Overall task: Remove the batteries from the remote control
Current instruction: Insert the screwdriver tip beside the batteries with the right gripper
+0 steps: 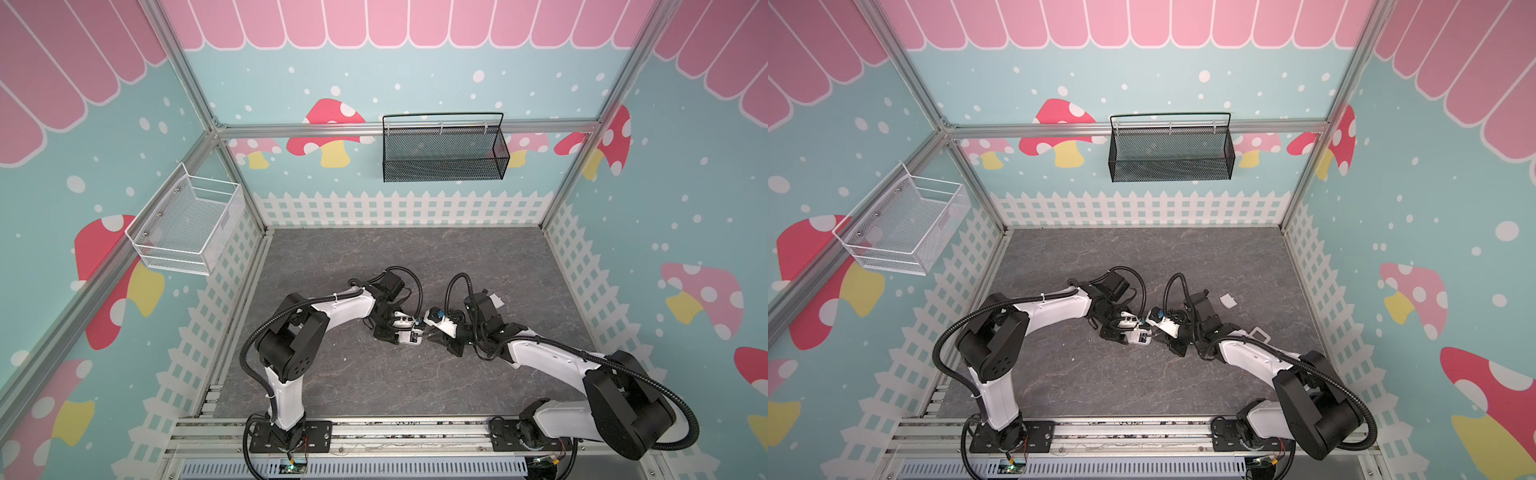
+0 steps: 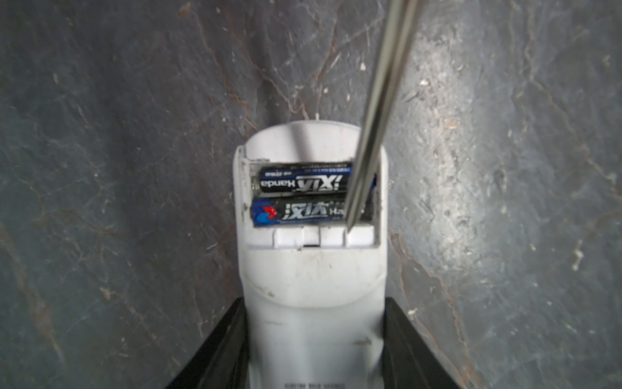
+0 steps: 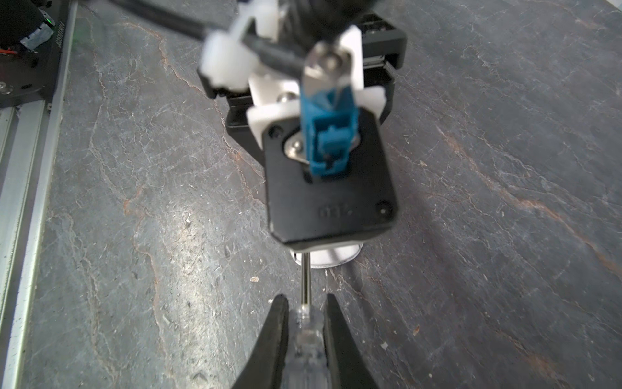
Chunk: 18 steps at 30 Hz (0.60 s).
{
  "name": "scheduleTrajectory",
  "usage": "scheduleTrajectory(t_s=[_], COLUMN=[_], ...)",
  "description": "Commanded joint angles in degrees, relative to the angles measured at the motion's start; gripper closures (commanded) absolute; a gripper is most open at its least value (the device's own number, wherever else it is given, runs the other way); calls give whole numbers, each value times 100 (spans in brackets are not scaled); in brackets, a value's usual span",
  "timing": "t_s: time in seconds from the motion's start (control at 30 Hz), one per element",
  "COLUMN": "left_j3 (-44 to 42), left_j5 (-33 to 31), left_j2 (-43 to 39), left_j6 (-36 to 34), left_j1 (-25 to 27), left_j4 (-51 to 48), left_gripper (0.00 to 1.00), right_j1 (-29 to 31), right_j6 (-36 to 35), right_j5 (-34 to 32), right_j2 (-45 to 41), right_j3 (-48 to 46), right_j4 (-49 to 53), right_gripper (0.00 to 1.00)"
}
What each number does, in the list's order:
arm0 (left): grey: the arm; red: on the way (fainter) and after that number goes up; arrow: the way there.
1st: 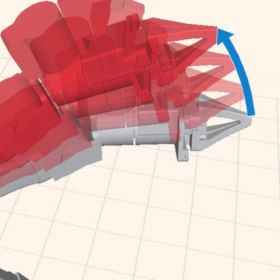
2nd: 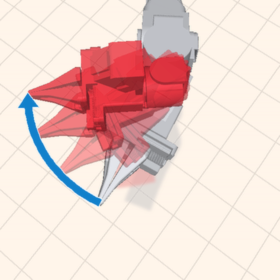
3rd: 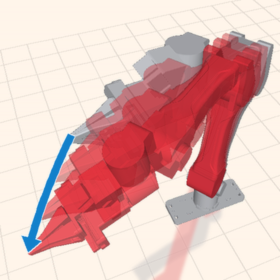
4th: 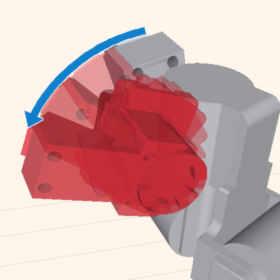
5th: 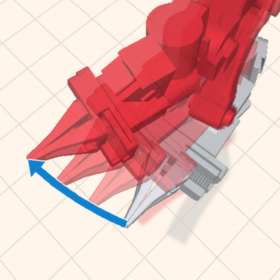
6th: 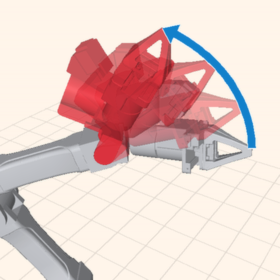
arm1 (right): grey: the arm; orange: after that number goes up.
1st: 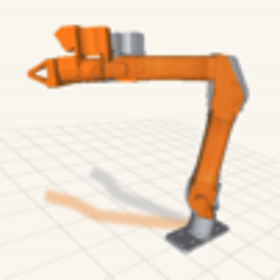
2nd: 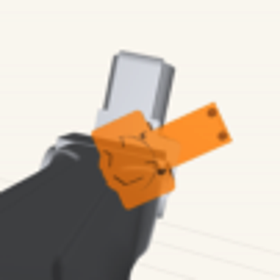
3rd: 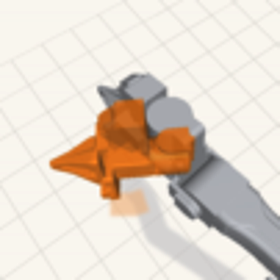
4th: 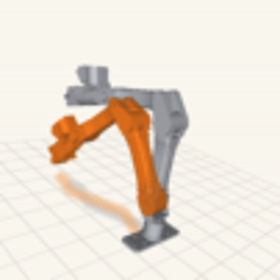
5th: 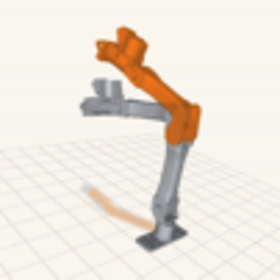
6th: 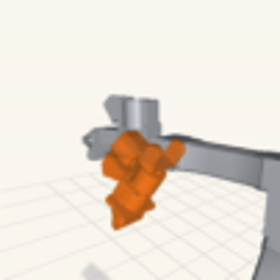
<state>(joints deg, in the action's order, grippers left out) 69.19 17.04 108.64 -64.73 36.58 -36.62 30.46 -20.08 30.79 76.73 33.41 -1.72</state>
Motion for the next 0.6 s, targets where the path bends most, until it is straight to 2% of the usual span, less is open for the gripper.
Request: scheduleTrajectory(t_s=[0.0, 0.17, 0.57], left_j3=[-143, -173, -186], left_j5=[-122, -134, -87], left_j2=[-97, -132, -123], left_j6=[-40, -55, -102], left_j1=[34, 34, 51], left_j4=[-146, -165, -196], left_gripper=[50, 52, 54], right_j1=[40, 32, 31], right_j6=[-64, -120, -49], right_j5=[-40, -537, -688], right_j2=[105, 190, 505], right_j3=[176, 256, 436], right_j4=[-30, -57, -257], right_gripper=[100, 100, 100])
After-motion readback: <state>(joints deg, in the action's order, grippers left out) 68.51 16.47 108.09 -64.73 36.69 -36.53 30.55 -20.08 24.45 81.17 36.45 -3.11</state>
